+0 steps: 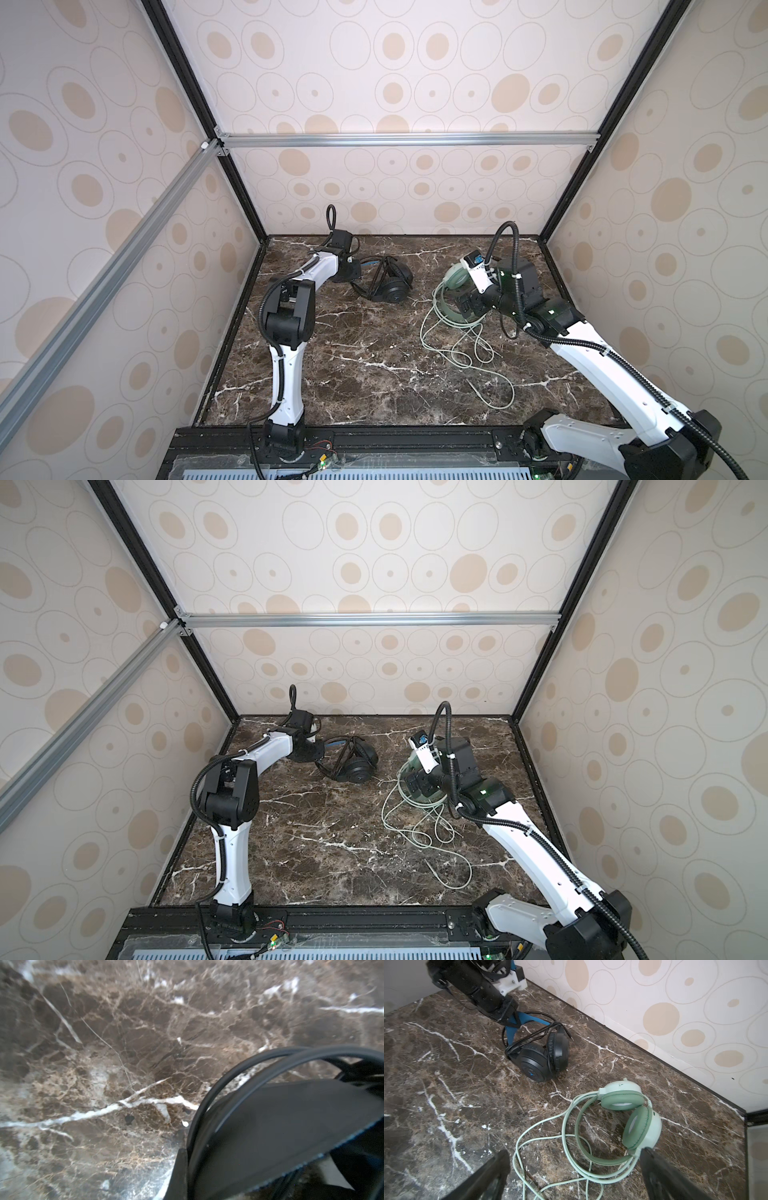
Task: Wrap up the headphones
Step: 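Set the black headphones down with the left gripper while the right gripper pulls back, then reach the left gripper over to the green headphones' headband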
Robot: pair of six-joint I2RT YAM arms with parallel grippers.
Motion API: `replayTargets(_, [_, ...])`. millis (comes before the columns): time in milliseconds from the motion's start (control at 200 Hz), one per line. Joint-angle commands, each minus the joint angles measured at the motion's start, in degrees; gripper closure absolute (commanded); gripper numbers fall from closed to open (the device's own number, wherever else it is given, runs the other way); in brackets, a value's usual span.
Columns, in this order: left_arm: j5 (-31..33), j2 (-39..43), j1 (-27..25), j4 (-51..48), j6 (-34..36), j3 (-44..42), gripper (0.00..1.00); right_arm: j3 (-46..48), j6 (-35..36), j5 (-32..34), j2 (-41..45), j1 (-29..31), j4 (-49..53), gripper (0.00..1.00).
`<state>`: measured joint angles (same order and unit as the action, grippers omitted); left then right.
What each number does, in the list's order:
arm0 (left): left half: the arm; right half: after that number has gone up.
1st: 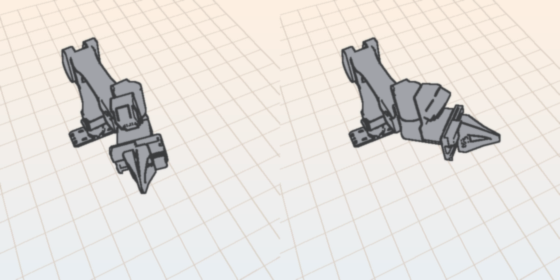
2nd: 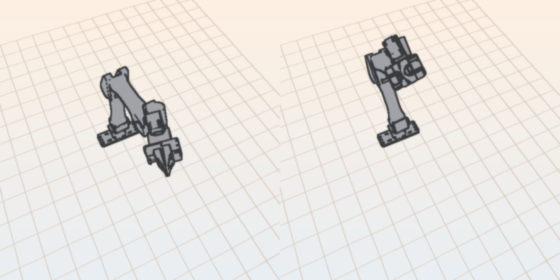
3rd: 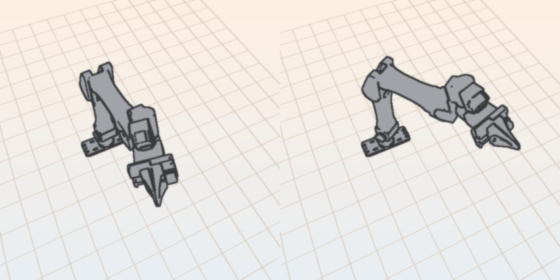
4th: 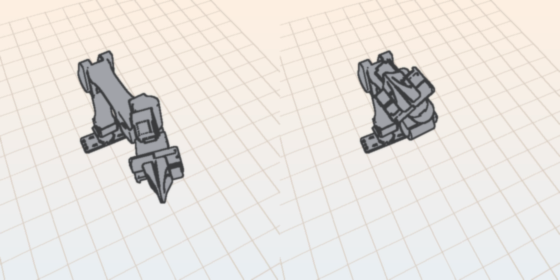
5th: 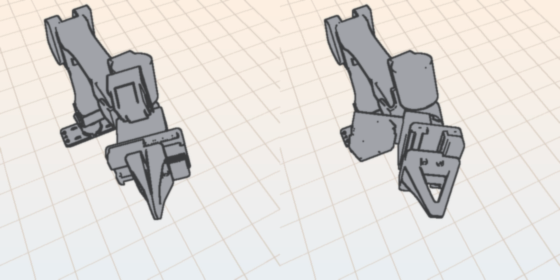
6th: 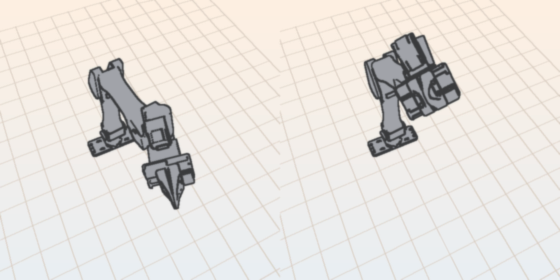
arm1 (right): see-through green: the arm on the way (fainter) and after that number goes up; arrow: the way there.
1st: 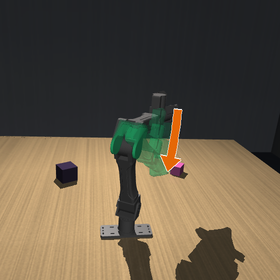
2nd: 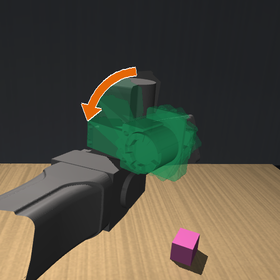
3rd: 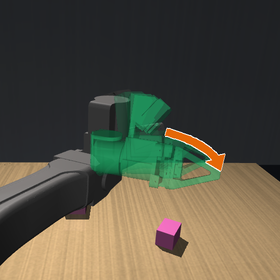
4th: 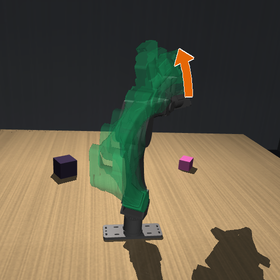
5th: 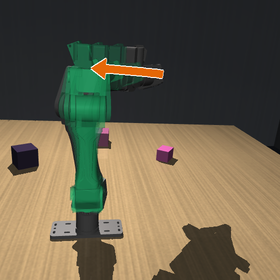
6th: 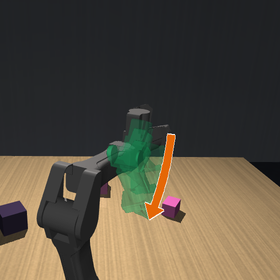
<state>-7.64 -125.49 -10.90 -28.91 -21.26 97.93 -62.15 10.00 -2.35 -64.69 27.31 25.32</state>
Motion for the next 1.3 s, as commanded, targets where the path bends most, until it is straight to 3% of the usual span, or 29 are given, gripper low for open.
replayTargets(0, [-1.59, 0.94, 0.44, 4.33, -2.59, 0.84, 0.97, -1.61, 0.02, -3.07, 0.75, 0.07, 0.13, 0.0])
replayTargets(470, [0.19, 2.84, 0.44, 9.82, -7.13, -6.94, 0.72, -2.82, 1.28, -3.8, -1.06, 0.01, -1.16, 0.0])
replayTargets(655, [0.5, 4.53, 0.44, 8.93, -7.44, -6.54, 0.34, -2.07, 1.61, -3.32, -0.86, 0.05, -1.95, 0.0])
replayTargets(745, [1.26, 5.53, 0.44, 7.67, -7.22, -5.83, 0.26, -2.19, 1.92, -3.06, -1.3, 0.02, -2.24, 0.0])
replayTargets(1050, [4.45, 14.39, -0.54, 1.35, -5.78, -7.78, 0.16, -2.79, 2.17, 0.39, -2.58, -0.03, -3.13, 0.0])
replayTargets(1155, [6.25, 20.66, -5.64, -0.57, -5.74, -10.65, 0.16, -2.48, 1.13, 4.7, -2.99, -0.11, -3.13, 0.0])
replayTargets(1295, [6.45, 25.76, -16.28, -2.44, -10.48, -11.33, 0.16, -3.0, -0.69, 7.56, -4.05, -0.86, -3.62, 0.0])
